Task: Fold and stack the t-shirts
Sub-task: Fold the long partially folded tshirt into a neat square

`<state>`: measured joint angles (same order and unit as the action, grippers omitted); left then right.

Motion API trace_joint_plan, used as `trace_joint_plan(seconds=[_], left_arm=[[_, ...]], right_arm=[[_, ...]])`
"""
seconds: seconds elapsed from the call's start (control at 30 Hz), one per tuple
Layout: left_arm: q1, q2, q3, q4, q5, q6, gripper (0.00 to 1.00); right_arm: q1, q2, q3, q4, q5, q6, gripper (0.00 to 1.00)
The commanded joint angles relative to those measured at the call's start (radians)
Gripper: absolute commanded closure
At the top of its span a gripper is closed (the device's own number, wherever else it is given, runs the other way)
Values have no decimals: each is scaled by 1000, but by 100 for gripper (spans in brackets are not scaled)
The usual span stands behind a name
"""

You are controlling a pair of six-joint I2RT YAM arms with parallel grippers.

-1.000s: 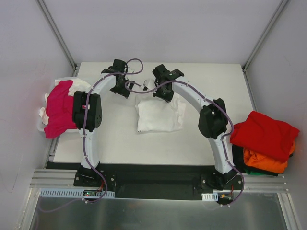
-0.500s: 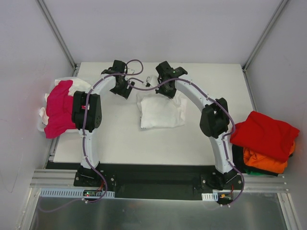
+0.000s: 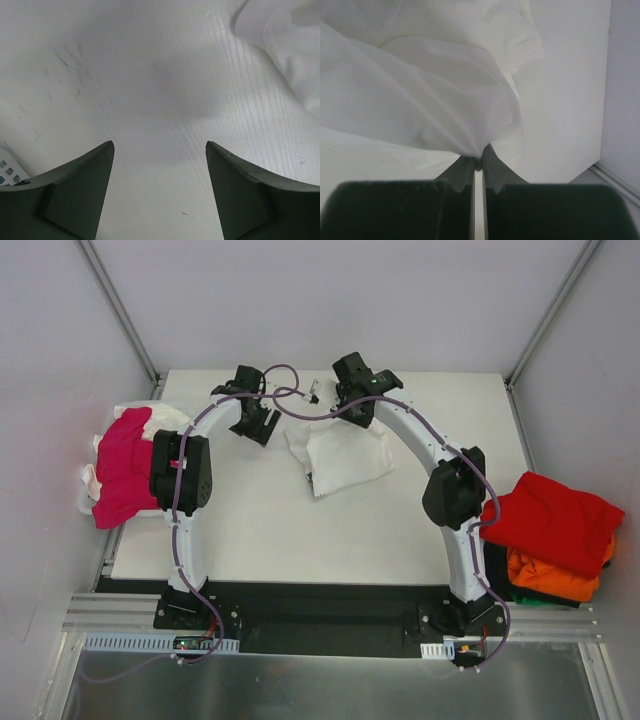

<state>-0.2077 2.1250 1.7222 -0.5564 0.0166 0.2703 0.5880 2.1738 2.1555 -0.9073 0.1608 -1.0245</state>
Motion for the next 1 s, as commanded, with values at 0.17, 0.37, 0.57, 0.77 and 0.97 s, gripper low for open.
trace_joint_plan(seconds=[0.17,0.37,0.57,0.77,0.97], left_arm=[[5,-65,-21,12,-12,17,26],[5,-69,-30,15,-12,12,26],[5,-80,-50,21,-33,20,26],[5,-88,-56,30,-30,15,26],[5,-108,-58,39,-50,15,26]], right_arm=[[-33,95,60,159,104,-62,99],[-31,221,116,183,126,-62,87],[-25,209,60,214,120,-28,20],[-13,133,-6,242,111,3,3],[27,37,-92,251,111,18,4]])
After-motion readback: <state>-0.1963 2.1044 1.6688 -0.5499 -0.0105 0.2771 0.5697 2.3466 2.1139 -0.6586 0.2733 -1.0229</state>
